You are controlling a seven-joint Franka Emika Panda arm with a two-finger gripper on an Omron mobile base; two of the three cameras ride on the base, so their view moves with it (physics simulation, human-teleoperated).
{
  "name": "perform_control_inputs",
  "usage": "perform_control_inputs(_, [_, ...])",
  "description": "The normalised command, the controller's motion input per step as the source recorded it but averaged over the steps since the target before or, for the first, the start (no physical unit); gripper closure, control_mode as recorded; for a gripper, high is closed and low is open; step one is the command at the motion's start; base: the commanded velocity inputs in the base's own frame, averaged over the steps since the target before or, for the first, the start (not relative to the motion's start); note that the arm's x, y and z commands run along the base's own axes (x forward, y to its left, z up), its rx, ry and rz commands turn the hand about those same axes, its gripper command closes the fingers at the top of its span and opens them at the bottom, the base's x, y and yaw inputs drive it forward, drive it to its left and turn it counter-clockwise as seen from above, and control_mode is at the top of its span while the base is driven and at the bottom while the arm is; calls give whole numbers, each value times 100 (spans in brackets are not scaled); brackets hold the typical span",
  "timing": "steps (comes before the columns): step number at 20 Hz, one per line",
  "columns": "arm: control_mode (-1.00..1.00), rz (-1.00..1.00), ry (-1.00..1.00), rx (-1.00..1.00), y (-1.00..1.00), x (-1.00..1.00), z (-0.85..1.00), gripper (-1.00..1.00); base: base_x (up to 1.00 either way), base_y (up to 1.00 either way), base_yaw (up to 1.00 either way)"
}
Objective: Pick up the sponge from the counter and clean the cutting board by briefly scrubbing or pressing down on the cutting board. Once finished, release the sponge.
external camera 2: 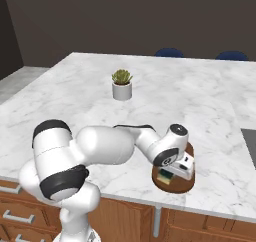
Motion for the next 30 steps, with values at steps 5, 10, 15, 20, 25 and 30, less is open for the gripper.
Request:
perform_control_inputs(5, [-100,0,0,2,36,2,-1,100,0,0,0])
perform_control_inputs(10, [-100,0,0,0,21,24,-7,100,0,0,0])
perform_control_inputs(15, [-100,0,0,0,12,46,-6,100,0,0,0])
perform_control_inputs(20, [-100,0,1,0,3,54,-4,100,0,0,0])
perform_control_inputs(25, [-100,0,3,0,0,57,0,100,0,0,0])
perform_control_inputs(30, [-100,0,3,0,0,45,0,100,0,0,0])
